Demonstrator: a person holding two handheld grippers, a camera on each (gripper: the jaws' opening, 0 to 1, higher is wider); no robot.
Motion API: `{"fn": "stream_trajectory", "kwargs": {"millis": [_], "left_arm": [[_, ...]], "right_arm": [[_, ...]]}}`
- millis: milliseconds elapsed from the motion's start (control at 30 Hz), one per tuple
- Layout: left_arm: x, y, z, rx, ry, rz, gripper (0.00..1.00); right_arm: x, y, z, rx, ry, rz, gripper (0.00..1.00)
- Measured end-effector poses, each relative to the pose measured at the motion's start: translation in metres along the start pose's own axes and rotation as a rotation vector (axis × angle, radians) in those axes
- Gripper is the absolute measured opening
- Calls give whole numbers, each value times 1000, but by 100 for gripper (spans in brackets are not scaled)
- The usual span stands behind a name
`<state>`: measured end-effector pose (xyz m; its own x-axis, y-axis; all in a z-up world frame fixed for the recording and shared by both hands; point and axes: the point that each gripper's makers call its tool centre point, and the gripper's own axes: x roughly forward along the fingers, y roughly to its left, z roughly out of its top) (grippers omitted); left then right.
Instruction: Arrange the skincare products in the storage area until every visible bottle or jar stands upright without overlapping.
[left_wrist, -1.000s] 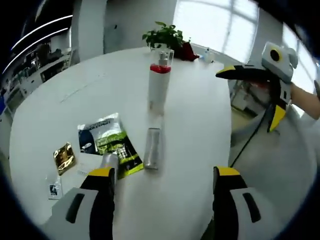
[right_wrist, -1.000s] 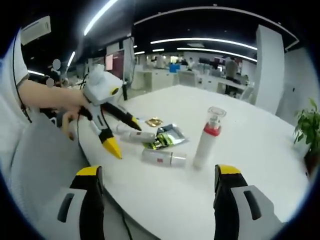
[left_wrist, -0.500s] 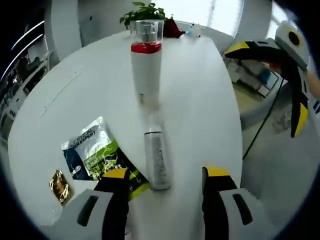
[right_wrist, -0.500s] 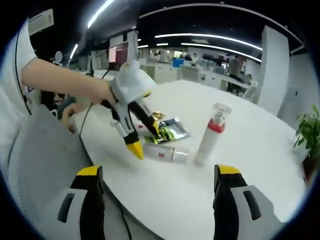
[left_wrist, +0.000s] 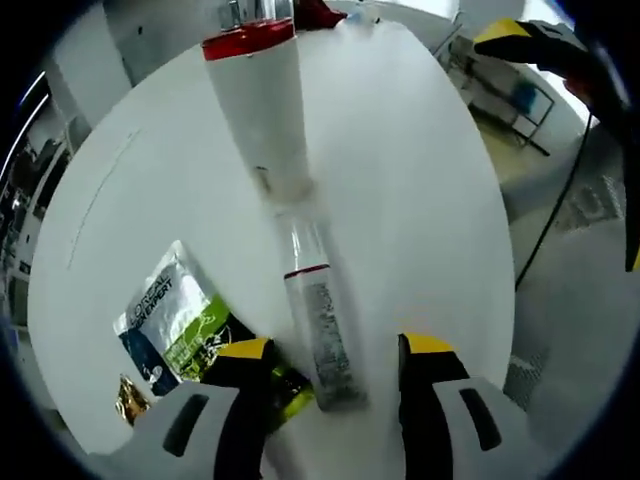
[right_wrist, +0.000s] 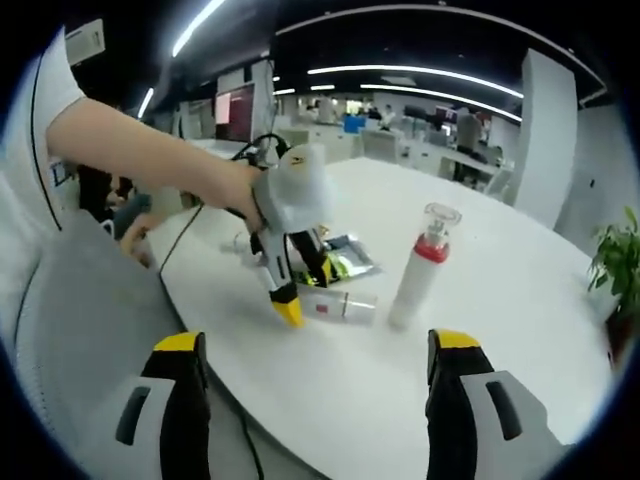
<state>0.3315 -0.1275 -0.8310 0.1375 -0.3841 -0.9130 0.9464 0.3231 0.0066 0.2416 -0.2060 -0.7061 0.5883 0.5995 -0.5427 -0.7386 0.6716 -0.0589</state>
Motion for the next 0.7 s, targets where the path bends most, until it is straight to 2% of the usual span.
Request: {"fn": "stream_trajectory", "kwargs": {"millis": [67, 167, 267, 367, 467, 567, 700], "left_arm": [[0, 2, 2, 3, -2, -1, 49], [3, 6, 2, 21, 33, 20, 46], [3, 7, 1, -9, 53, 16, 45], [6, 15, 4, -4, 66, 20, 42], [8, 13, 6, 2, 80, 5, 29], [8, 11, 4, -3, 79, 8, 28], [5, 9, 2, -51, 73, 6, 26]], "right_arm": [[0, 1, -1, -2, 6, 3, 89], [1, 1, -3, -8, 14, 10, 89], [2, 1, -4, -21, 23, 9, 89], [3, 1, -6, -21, 27, 10, 89], [4, 1, -7, -25, 35, 12, 89], [4, 2, -7, -29, 40, 13, 89], [5, 3, -9, -35, 49, 16, 89]]}}
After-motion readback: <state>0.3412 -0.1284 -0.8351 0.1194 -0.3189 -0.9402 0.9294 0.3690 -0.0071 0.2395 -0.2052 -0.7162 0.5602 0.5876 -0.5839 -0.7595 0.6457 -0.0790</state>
